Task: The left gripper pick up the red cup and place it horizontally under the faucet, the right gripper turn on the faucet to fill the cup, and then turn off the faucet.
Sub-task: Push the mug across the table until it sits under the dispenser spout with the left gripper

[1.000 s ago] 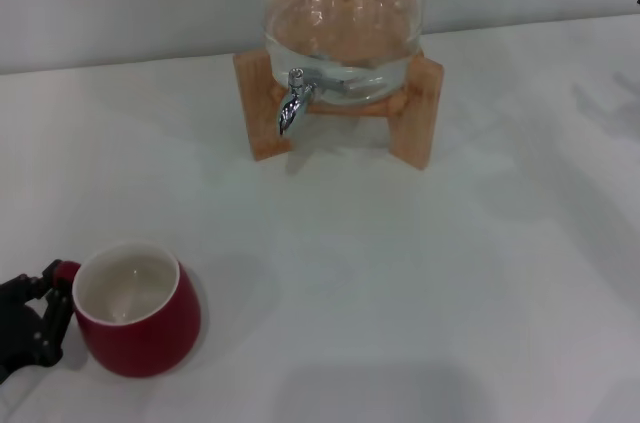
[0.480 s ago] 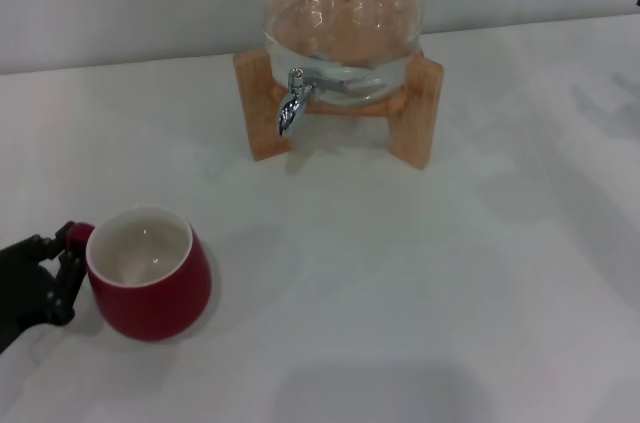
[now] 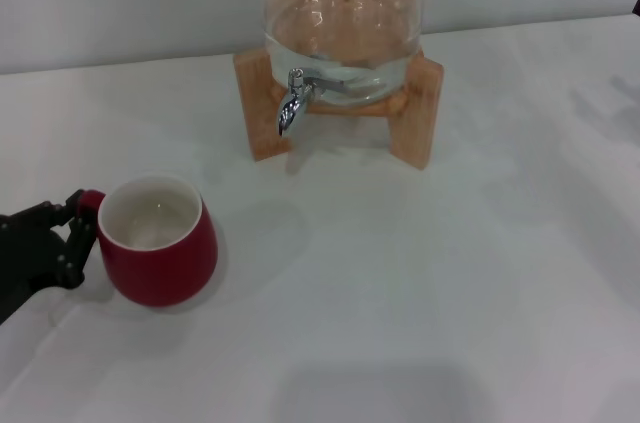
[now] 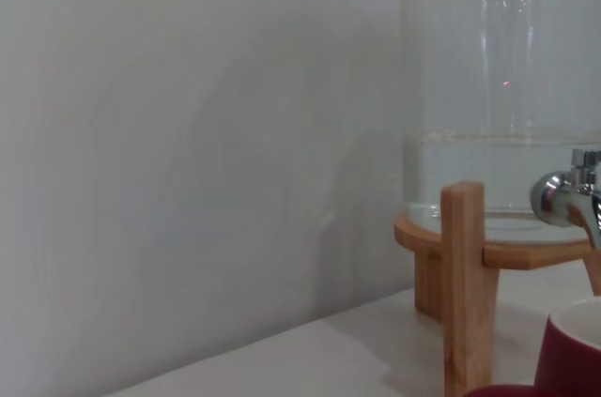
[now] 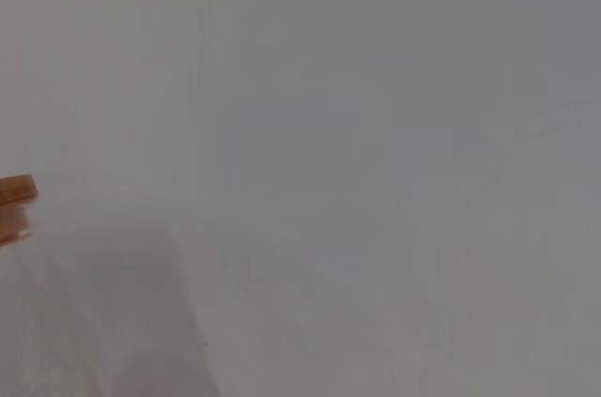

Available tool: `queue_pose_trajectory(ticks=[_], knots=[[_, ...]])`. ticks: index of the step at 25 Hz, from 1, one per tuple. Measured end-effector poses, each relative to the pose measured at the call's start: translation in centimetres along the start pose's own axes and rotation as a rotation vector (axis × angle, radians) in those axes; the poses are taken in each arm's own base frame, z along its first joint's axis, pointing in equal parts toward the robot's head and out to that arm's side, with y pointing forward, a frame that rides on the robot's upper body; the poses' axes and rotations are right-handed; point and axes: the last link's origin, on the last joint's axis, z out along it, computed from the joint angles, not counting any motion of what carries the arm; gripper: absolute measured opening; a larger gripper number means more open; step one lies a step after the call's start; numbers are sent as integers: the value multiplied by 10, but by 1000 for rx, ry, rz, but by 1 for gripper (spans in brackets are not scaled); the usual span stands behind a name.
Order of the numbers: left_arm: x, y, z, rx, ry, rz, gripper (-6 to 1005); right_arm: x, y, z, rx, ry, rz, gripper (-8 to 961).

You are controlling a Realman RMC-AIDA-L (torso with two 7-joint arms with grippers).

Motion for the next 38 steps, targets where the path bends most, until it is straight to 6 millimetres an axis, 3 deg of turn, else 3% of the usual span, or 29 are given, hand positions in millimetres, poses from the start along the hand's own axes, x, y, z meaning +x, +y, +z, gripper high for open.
queue_pose_trajectory(ticks=[38], knots=[[25, -15, 59, -12, -77, 4, 134, 1, 4, 1, -24, -3, 11, 783]])
